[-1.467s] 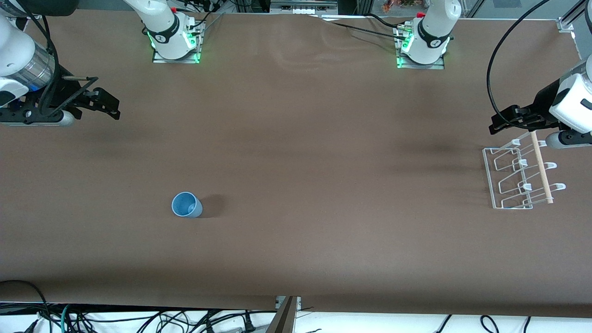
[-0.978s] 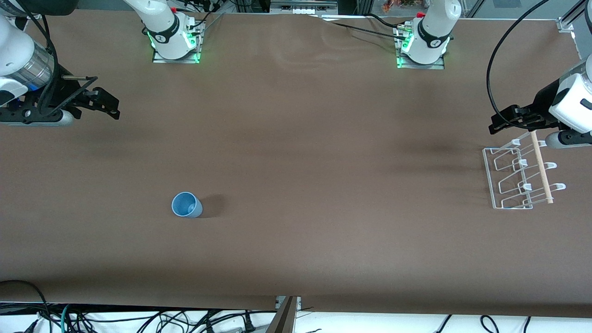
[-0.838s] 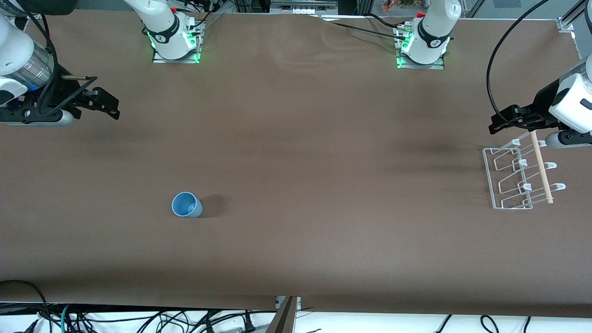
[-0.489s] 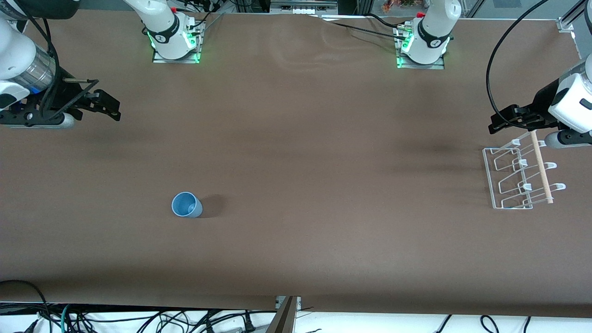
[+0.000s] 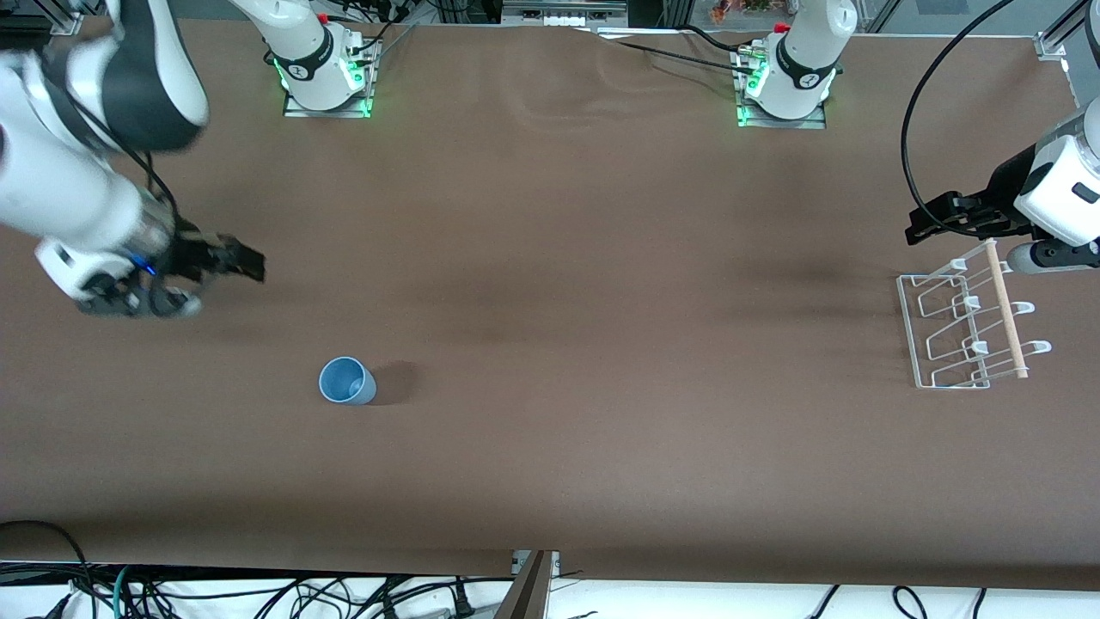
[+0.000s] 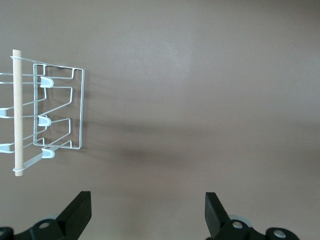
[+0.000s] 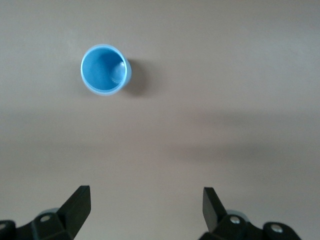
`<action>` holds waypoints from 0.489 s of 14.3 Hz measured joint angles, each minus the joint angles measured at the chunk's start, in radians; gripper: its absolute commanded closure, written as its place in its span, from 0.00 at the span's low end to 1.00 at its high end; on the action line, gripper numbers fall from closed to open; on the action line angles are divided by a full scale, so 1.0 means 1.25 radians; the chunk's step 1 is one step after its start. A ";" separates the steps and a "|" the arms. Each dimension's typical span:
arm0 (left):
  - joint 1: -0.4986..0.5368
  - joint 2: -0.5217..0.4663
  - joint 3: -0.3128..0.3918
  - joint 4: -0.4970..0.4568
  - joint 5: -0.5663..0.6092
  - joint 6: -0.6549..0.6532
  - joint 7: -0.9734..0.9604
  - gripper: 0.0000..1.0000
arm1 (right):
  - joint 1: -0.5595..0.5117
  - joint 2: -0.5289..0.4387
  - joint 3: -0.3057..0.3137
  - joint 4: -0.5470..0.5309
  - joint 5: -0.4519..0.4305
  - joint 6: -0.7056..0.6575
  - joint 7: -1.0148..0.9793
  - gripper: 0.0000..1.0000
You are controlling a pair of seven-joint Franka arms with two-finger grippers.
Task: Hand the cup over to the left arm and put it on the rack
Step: 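Reach the right gripper down around the blue cup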
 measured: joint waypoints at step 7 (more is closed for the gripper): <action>0.000 0.001 -0.003 0.002 0.000 -0.001 0.000 0.00 | 0.042 0.260 0.000 0.121 0.000 0.157 0.014 0.01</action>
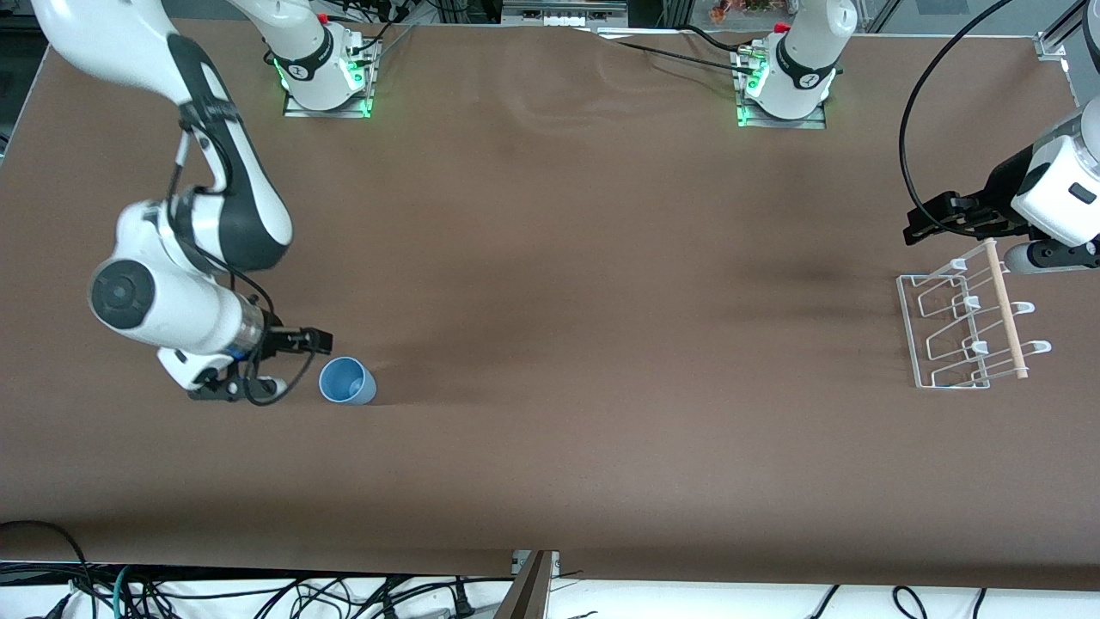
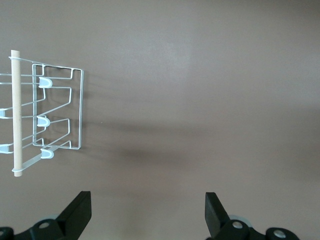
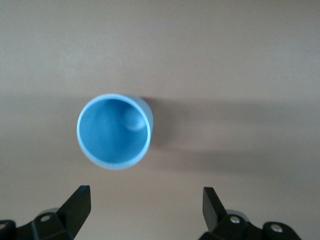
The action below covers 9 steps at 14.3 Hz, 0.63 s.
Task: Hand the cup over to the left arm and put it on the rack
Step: 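Reach the right gripper down around the blue cup, then close the right gripper on the blue cup rim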
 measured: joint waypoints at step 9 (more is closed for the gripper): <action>0.000 0.001 0.000 0.013 0.000 0.000 0.000 0.00 | 0.007 0.090 -0.001 0.063 -0.043 0.051 0.000 0.02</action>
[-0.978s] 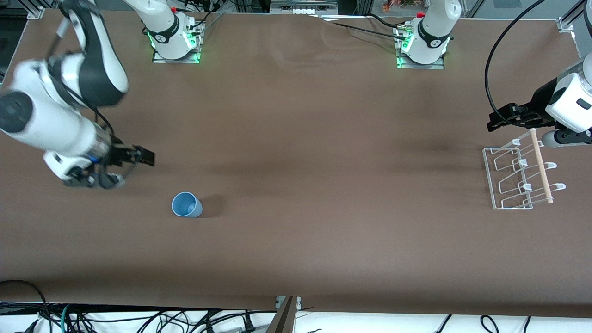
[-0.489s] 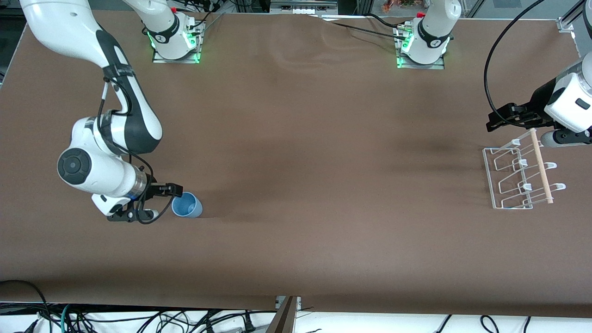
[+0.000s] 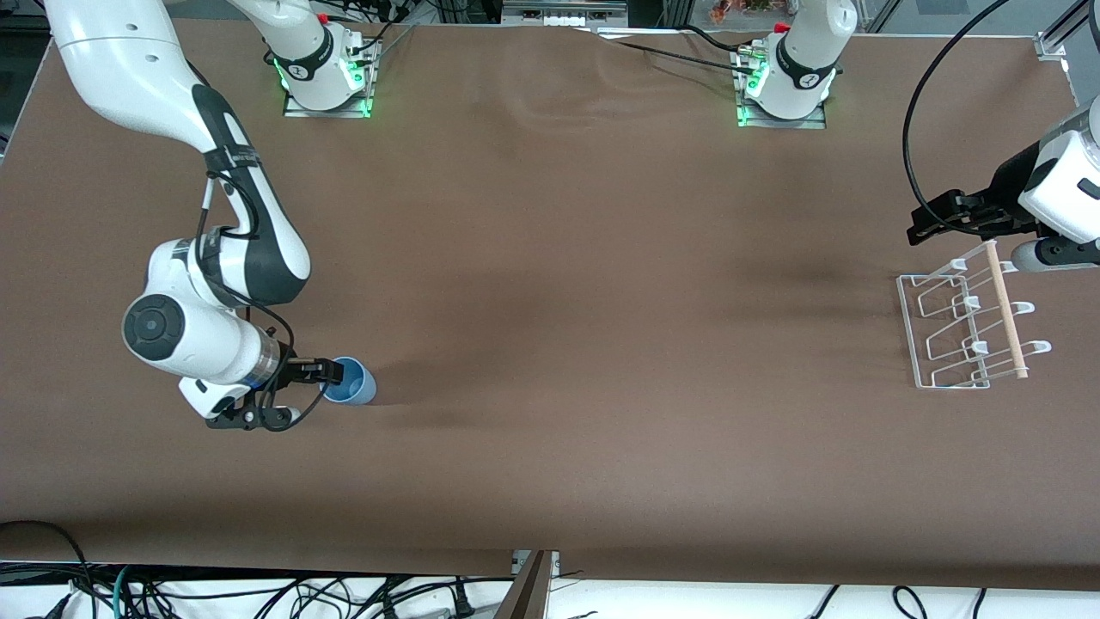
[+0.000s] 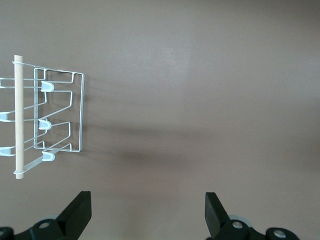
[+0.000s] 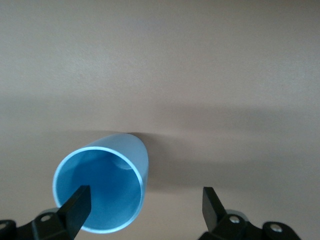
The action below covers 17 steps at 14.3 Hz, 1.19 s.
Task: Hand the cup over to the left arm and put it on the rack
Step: 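Close the right gripper on the blue cup rim, then lift the cup with the right gripper while the left gripper moves out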
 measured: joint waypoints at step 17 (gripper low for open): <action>0.000 0.013 0.001 0.014 0.000 0.000 0.000 0.00 | 0.011 0.033 0.017 0.028 0.083 0.029 0.113 1.00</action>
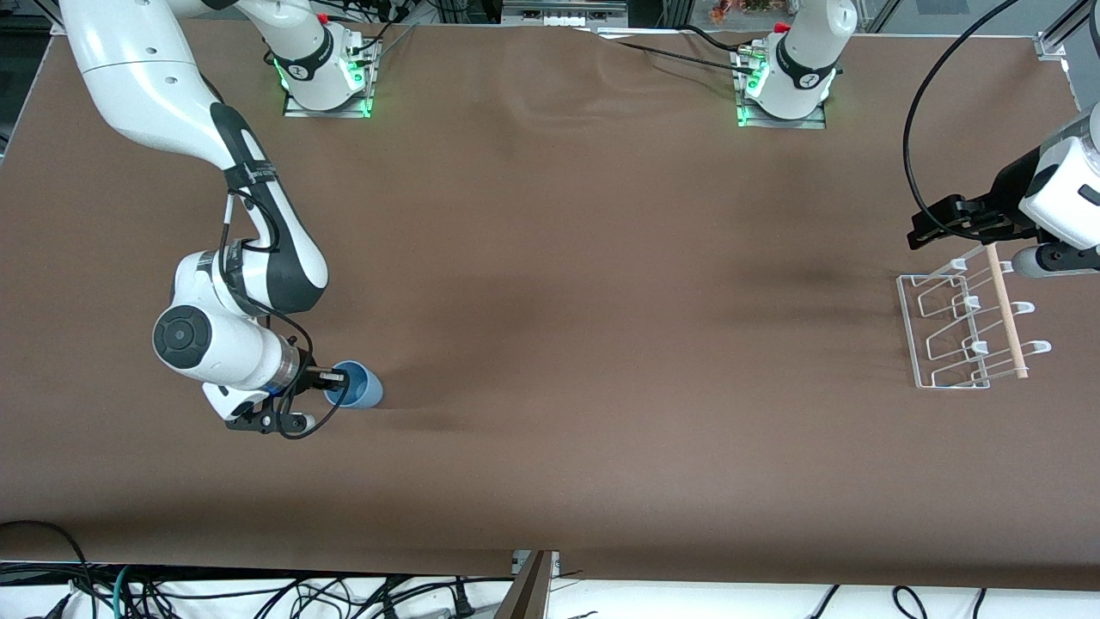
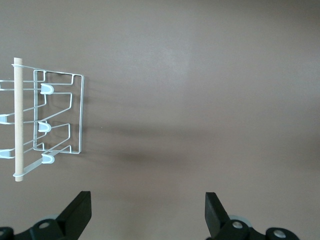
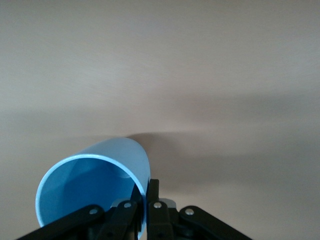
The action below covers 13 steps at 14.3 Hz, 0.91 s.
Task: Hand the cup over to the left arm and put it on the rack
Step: 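Lift the cup with the right gripper while the left gripper moves out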
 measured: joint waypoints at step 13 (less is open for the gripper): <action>-0.022 0.027 -0.004 0.001 -0.048 -0.135 0.008 0.00 | 0.113 -0.008 0.287 0.240 0.204 -0.007 0.684 1.00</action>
